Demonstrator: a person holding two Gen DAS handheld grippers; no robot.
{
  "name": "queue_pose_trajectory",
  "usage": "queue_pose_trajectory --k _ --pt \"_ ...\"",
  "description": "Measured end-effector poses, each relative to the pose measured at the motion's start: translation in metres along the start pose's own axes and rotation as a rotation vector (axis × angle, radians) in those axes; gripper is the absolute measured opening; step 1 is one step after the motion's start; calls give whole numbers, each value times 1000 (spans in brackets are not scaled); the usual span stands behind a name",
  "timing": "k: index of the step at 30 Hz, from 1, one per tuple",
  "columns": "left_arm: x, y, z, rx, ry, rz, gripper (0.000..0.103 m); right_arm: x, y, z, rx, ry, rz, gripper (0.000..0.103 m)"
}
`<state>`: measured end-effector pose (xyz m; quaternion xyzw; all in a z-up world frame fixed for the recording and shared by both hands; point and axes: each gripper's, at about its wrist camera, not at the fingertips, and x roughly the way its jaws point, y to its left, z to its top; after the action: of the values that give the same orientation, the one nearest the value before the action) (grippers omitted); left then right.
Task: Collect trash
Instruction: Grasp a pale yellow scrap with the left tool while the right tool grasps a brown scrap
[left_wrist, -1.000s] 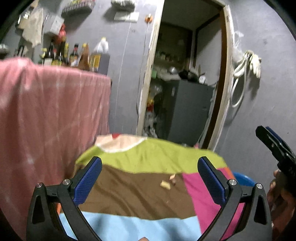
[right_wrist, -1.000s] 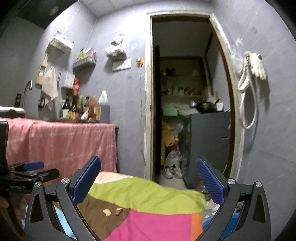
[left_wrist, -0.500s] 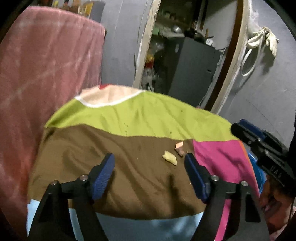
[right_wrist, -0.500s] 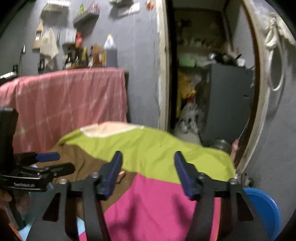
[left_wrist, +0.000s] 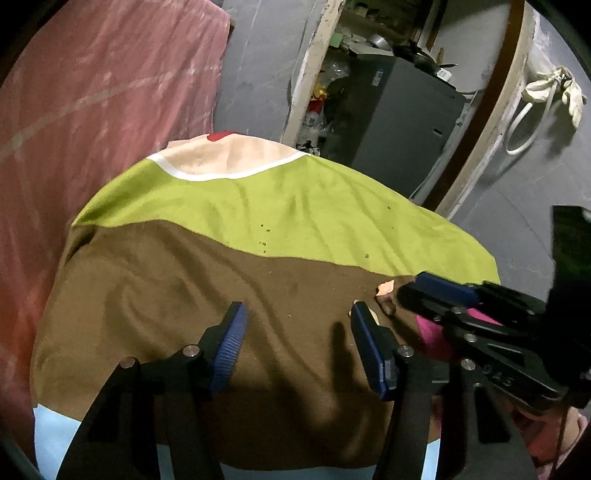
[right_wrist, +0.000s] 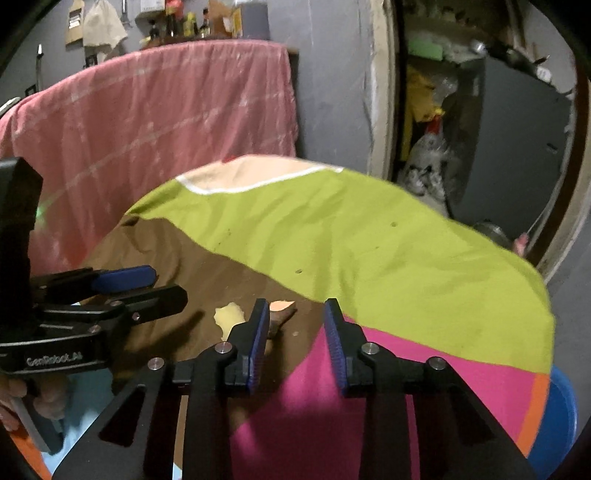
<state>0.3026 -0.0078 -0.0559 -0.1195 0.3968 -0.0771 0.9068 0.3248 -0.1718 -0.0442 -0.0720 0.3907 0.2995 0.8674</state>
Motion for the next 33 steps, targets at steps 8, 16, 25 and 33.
queue_pose_trajectory --k 8,16,25,33 --pt "3 1 0 -5 10 -17 51 24 5 5 -7 98 32 17" --pt "12 -12 2 57 42 -61 51 10 -5 3 29 41 2 10" --pt "36 -40 6 174 93 -56 40 -13 -27 -8 67 6 -37 10" --pt "48 -60 0 285 114 8 20 -30 -38 -21 91 -34 -47 10"
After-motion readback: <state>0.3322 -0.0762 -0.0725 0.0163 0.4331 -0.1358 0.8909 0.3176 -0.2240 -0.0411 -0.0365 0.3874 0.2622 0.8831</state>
